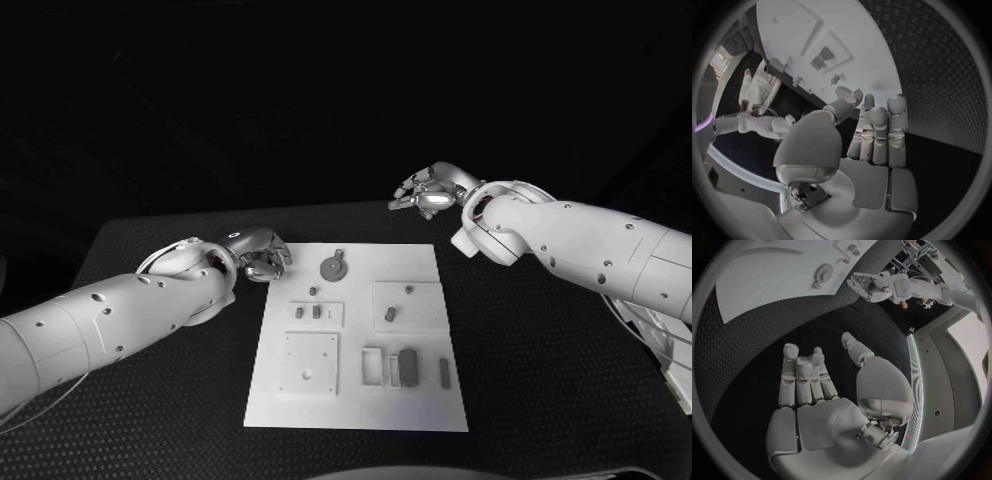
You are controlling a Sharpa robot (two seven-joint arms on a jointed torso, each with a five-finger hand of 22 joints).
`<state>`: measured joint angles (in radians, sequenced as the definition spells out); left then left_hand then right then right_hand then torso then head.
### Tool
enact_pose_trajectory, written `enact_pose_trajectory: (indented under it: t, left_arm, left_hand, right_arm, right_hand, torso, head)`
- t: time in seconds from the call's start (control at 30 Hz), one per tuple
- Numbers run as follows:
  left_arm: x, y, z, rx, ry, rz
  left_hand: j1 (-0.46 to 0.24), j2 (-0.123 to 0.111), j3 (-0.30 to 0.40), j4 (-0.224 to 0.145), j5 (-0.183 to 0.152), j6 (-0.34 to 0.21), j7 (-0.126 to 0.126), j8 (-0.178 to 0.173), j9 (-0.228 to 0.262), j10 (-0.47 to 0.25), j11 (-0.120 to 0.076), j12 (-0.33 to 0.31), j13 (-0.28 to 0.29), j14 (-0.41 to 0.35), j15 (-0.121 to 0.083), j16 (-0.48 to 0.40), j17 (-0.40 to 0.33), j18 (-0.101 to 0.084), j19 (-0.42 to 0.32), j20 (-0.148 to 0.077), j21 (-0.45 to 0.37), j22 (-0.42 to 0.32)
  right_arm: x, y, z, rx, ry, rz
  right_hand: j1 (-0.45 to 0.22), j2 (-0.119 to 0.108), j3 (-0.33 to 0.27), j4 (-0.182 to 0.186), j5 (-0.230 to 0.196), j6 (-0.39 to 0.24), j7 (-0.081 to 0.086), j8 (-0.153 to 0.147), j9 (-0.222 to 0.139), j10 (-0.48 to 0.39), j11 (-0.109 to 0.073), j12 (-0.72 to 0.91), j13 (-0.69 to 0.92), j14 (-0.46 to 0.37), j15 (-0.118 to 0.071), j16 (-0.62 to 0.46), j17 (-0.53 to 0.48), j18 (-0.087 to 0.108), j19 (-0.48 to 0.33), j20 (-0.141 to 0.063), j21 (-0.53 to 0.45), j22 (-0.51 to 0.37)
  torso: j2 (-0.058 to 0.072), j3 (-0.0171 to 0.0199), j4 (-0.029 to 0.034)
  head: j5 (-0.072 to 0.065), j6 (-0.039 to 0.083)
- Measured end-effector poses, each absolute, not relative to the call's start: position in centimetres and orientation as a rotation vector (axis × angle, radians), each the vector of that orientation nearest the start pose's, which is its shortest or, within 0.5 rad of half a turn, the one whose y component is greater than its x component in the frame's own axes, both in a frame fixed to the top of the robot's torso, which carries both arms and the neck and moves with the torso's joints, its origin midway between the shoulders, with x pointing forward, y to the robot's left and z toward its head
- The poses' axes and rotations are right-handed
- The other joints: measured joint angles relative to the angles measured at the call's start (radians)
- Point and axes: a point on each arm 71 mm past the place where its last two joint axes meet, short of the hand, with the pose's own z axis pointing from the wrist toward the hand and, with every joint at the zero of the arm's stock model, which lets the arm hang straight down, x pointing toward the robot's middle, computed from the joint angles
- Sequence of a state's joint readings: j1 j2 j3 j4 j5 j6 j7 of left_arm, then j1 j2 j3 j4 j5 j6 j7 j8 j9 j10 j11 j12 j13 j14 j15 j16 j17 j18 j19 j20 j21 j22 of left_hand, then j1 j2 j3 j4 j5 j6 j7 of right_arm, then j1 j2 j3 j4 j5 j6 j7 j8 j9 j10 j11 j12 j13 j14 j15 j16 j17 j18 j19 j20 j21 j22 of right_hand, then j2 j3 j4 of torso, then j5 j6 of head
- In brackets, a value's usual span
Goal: Assemble the parts on the task board
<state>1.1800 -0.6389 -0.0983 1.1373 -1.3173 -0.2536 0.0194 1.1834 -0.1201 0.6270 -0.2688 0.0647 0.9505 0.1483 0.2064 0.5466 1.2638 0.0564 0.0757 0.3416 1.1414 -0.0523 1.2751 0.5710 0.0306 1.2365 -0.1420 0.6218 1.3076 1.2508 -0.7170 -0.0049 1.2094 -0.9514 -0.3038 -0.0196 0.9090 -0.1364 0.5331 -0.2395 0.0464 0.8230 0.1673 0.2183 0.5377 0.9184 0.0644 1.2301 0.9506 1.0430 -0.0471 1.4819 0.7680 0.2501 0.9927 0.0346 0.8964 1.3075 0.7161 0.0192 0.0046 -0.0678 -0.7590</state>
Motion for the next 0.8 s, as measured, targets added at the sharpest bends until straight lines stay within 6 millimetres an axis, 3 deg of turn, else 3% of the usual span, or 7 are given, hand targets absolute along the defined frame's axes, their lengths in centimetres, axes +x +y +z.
enact_pose_trajectory:
  t: [0.33, 0.67, 0.8]
  left_arm:
    - [54.1, 23.5, -21.3, -0.383, 1.753, -0.819]
    - [53.4, 23.0, -21.1, -0.603, 1.732, -1.008]
    - [53.3, 22.9, -21.1, -0.662, 1.721, -1.059]
  left_hand:
    - [-0.054, 0.003, -0.001, 0.007, 0.0, 0.007, 0.007, 0.023, -0.002, -0.003, 0.01, 0.0, 0.018, -0.077, 0.017, -0.176, -0.08, 0.001, -0.101, 0.021, -0.146, -0.08]
    - [-0.081, 0.012, -0.01, 0.011, 0.0, -0.017, 0.015, 0.037, -0.01, -0.058, 0.051, -0.007, 0.013, -0.136, 0.068, -0.395, -0.153, 0.002, -0.192, 0.055, -0.306, -0.189]
    - [-0.085, 0.016, -0.013, 0.008, 0.0, -0.022, 0.014, 0.042, -0.011, -0.06, 0.052, -0.007, 0.012, -0.14, 0.072, -0.438, -0.159, 0.01, -0.199, 0.061, -0.335, -0.211]
  right_arm:
    - [54.5, -24.3, -17.6, 0.272, 1.684, 0.739]
    - [51.9, -25.0, -19.7, 0.126, 1.728, 0.688]
    - [50.9, -24.9, -20.6, 0.059, 1.745, 0.671]
  right_hand:
    - [0.072, 0.029, 0.008, -0.046, 0.0, 0.006, 0.002, 0.005, 0.003, -0.004, -0.004, 0.0, -0.006, 0.0, 0.0, 0.0, -0.006, 0.0, 0.0, 0.0, 0.0, 0.0]
    - [0.122, 0.028, 0.002, -0.052, 0.0, 0.025, -0.006, 0.017, 0.009, -0.009, -0.01, -0.008, -0.019, -0.006, -0.006, -0.006, -0.014, 0.006, -0.009, 0.009, -0.009, 0.0]
    - [0.135, 0.03, -0.002, -0.047, 0.0, 0.026, -0.005, 0.017, 0.009, -0.014, -0.014, -0.157, -0.129, -0.025, -0.008, -0.073, -0.051, 0.014, -0.034, 0.023, -0.047, -0.005]
  torso:
    - [-0.002, 0.0, 0.0017]
    - [-0.005, -0.0008, -0.0013]
    - [-0.007, -0.0019, -0.0038]
  head:
    - [0.001, 0.011]
    - [0.001, 0.021]
    - [0.0, 0.025]
